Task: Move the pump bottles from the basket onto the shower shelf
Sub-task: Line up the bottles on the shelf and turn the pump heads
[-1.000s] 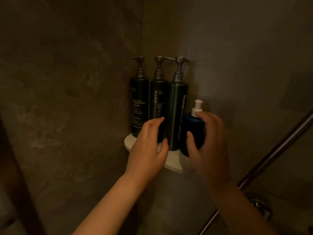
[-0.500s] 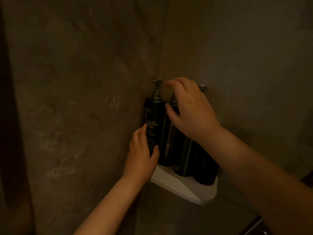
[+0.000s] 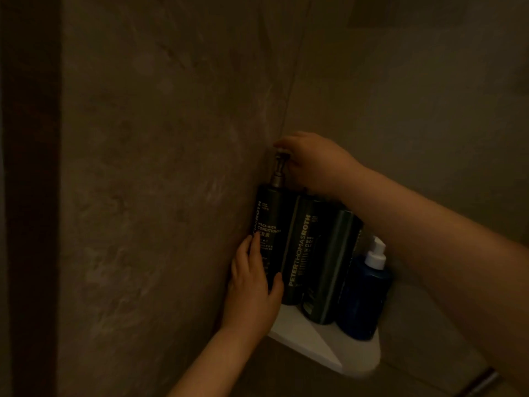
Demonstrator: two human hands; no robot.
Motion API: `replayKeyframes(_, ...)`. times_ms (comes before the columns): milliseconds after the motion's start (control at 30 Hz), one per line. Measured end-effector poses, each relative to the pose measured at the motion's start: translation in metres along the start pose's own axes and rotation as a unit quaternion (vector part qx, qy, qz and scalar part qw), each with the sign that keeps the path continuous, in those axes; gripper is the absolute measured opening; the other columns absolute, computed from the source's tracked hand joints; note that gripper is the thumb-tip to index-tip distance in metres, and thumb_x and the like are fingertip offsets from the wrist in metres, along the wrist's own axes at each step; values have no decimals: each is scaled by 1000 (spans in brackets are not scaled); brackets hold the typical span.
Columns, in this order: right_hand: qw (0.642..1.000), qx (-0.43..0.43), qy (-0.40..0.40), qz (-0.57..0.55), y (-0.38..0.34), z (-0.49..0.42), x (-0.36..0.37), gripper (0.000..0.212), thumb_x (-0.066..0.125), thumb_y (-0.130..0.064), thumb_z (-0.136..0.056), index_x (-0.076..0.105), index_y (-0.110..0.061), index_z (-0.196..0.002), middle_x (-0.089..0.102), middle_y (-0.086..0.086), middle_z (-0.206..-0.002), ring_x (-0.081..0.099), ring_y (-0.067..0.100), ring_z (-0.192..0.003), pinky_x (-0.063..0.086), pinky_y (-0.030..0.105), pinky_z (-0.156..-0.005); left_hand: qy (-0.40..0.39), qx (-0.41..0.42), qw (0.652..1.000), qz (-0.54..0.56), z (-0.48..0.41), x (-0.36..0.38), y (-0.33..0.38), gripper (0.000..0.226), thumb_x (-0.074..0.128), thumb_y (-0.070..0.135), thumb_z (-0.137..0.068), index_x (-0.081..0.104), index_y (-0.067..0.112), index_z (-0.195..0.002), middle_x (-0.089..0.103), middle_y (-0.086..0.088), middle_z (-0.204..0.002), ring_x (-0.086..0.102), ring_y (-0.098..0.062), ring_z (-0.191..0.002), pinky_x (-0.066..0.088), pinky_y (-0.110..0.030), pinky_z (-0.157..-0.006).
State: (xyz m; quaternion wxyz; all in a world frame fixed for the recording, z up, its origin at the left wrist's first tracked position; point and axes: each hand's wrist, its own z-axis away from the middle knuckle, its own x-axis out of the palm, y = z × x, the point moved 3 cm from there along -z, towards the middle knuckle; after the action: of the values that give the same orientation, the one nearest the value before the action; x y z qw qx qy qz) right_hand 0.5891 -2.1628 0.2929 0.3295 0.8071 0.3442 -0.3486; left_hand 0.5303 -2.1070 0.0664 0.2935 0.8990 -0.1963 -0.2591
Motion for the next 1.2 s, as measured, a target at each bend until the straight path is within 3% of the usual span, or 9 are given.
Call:
replayKeyframes(467,999,13,-14,-43,7,-8,-3,32,59,-20,-88,62,-26,-119,67,1,-113,62,20,-101,47,31,-82,-2,-10,1000,4,2,-2,1,81,50,35,-93,-8,23,-149,0,5,-154,9,-12,-140,12,-28,-114)
replayKeyframes(733,994,-24,-31,-100,9,-6,-13,32,59,-12,-86,64,-24,-114,65,-7,-102,59,9,-93,43,24,-75,11,-4,1000,19,7,-9,7,85,51,36,-92,-19,35,-141,-6,18,-150,4,-6,-137,6,-24,-110)
replayKeyframes(900,987,-45,-27,-152,12,-1,-15,37,57,-4,-82,65,-26,-111,60,-18,-92,56,-7,-85,40,2,-68,15,-20,999,44,11,-13,6,87,53,35,-91,-15,33,-145,-3,18,-151,7,-5,-137,9,-25,-109)
replayKeyframes(1033,979,-56,-39,-193,14,1,-18,37,60,-2,-83,66,-27,-109,63,-20,-91,54,-20,-79,42,5,-71,5,-33,997,63,13,-13,3,87,53,36,-91,-15,34,-145,-4,21,-151,4,2,-132,8,-24,-109)
replayKeyframes(1133,969,-56,-50,-235,14,3,-21,37,62,1,-83,67,-28,-107,68,-12,-95,60,-11,-84,47,13,-78,-1,-44,994,97,15,-13,1,85,52,36,-91,-14,38,-145,-1,22,-151,9,-2,-138,14,-27,-112)
replayKeyframes(1200,963,-57,-55,-258,13,4,-21,40,61,4,-82,67,-25,-108,69,-9,-96,61,-9,-86,47,10,-80,-5,-49,990,131,15,-13,2,83,53,33,-91,-12,46,-141,3,25,-149,12,-1,-137,18,-28,-112)
